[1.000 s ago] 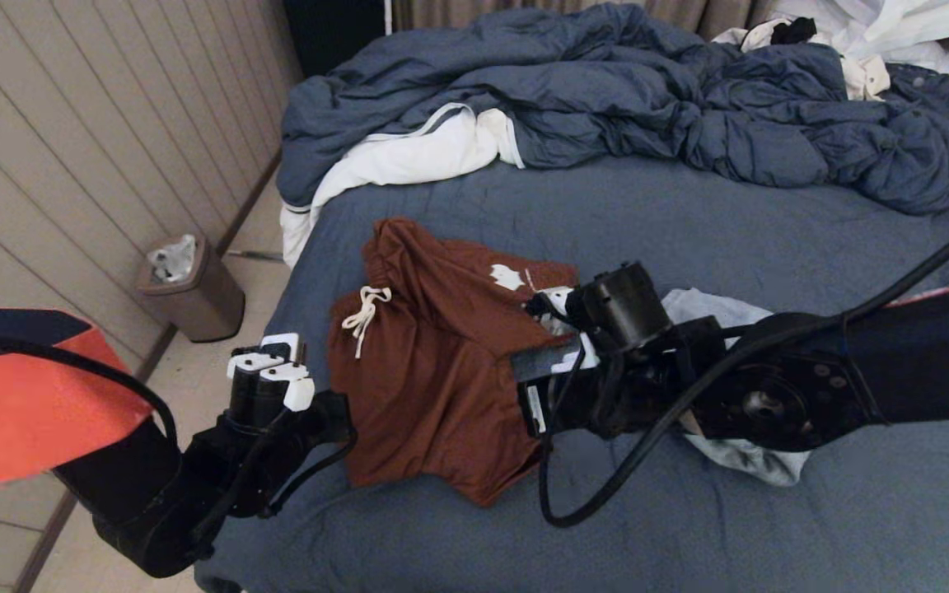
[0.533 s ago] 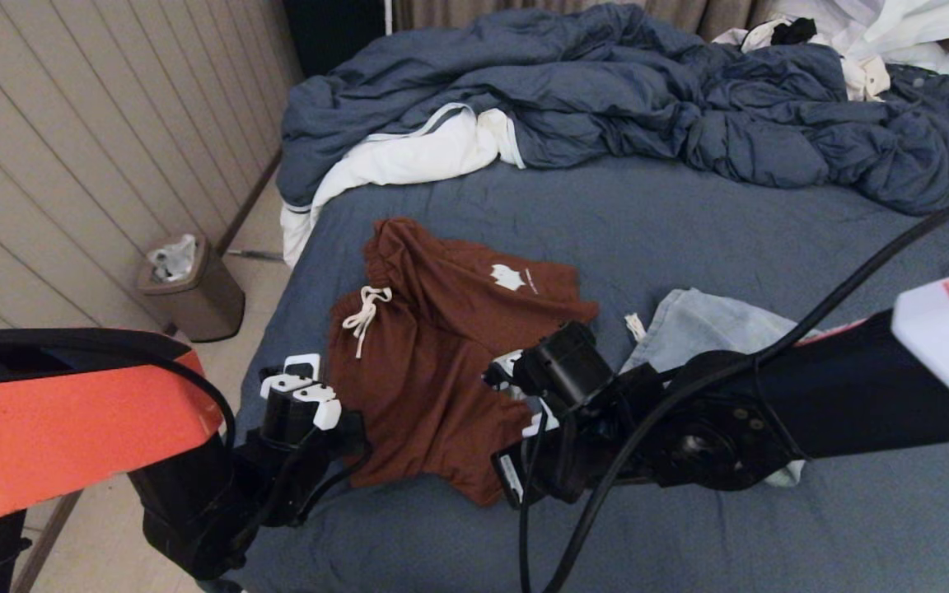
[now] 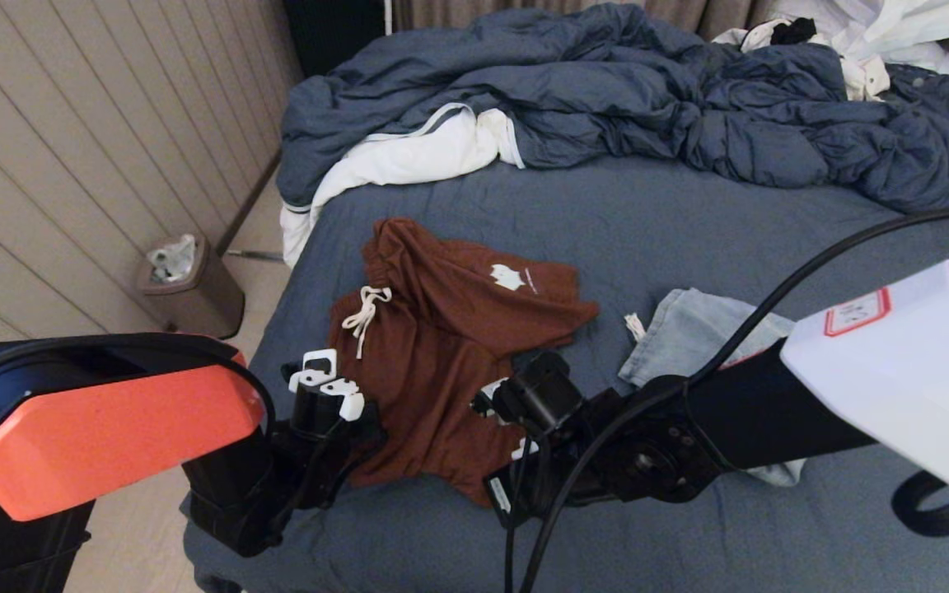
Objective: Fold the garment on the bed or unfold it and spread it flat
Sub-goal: Unford the brown shorts
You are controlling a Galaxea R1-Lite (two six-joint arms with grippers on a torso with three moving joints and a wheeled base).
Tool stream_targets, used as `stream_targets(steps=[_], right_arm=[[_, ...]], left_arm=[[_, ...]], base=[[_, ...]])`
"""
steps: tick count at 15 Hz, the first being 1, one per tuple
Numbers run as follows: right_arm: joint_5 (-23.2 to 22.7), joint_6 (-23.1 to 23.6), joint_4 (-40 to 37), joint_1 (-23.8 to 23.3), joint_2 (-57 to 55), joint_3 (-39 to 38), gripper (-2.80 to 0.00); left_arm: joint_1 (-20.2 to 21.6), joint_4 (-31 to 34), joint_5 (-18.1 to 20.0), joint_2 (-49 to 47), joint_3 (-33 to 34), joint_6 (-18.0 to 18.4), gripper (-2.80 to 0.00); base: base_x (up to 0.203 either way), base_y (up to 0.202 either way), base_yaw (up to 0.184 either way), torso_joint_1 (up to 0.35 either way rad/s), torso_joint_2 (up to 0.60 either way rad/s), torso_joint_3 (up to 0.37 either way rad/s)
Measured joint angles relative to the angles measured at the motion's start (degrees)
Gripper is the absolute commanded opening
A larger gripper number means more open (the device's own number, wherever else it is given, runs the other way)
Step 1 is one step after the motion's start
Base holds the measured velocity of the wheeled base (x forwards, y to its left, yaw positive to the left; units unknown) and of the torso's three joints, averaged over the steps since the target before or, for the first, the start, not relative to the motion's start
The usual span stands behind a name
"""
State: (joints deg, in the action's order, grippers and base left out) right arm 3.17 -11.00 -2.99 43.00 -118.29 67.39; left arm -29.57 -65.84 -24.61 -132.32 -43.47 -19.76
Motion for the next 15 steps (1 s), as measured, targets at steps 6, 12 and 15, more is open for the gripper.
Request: stream_targets(steps=[6,12,15], right_arm=[[2.8,-0.4,4.5,0.4,-2.2,-0.9,0.00],[2.9,-0.4,5.1,0.5,-3.6,-1.3,0.00],[2.9,-0.1,5.1,0.5,-4.4,-1.4,0.00]], left_arm=[[-0.1,0.7,-2.7,-1.1,-2.6,0.4,-2.80],[-0.8,0.5,-3.5,-0.7,-1.4,0.6,0.00],[-2.3,-0.3,-3.5,-1.1,-0.8,0.4,0.00]], base=[[0.000,0.000,0.000,0.000,0.00,0.000],[0.000,0.000,0.000,0.000,0.00,0.000],[0.000,0.000,0.000,0.000,0.00,0.000]])
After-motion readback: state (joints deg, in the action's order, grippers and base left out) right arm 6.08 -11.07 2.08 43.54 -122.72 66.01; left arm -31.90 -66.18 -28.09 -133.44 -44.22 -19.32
